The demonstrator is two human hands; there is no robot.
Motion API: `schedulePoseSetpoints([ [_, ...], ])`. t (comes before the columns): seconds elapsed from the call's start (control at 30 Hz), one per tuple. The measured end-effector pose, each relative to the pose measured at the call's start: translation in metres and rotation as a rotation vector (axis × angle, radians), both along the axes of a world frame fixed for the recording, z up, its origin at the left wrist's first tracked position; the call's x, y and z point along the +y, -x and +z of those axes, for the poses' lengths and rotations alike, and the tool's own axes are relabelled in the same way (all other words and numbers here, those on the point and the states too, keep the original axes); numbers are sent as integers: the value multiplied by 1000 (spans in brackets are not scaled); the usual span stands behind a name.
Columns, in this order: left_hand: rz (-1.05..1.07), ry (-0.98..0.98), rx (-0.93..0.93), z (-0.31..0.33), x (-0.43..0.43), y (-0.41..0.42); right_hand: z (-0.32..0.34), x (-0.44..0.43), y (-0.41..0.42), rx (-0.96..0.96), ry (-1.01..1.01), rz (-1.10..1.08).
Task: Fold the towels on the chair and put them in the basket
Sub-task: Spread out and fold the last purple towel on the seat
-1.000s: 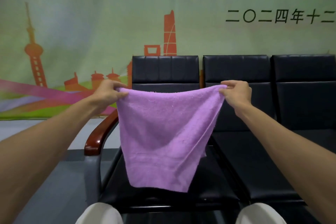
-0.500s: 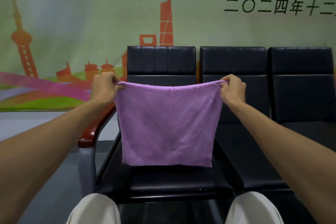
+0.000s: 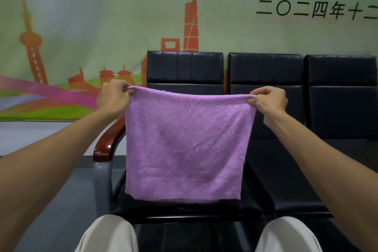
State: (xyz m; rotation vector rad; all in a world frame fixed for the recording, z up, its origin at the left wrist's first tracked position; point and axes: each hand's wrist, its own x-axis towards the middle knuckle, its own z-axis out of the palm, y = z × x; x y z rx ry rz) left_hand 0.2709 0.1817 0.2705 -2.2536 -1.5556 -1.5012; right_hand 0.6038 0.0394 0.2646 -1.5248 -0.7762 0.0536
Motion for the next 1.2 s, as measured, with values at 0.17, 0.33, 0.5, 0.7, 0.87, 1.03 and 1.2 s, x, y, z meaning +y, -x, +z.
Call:
schedulePoseSetpoints([
  [0.17,86,85,139,-28,32,-13,-20,32,-9,-68,76,3],
  [0.33,-134,371,-209,-90,86,-44,-81,96,-36,-139,238,3],
  [0.5,-168,587,-430,-170,147,-81,-153,162,-70,-144,431,-80],
  [0.7,-88,641,-426,-255,216,-116,-228,220,-99,-123,503,-6],
  [0.87,-67,667,-346,-303,254,-131,-269,259,-115,-89,507,-24],
  [1.03,-289,695,-139,-306,231,-127,-280,255,-113,-195,551,99],
  [1.2,-431,547,156,-289,160,-106,-278,205,-89,-472,669,335],
])
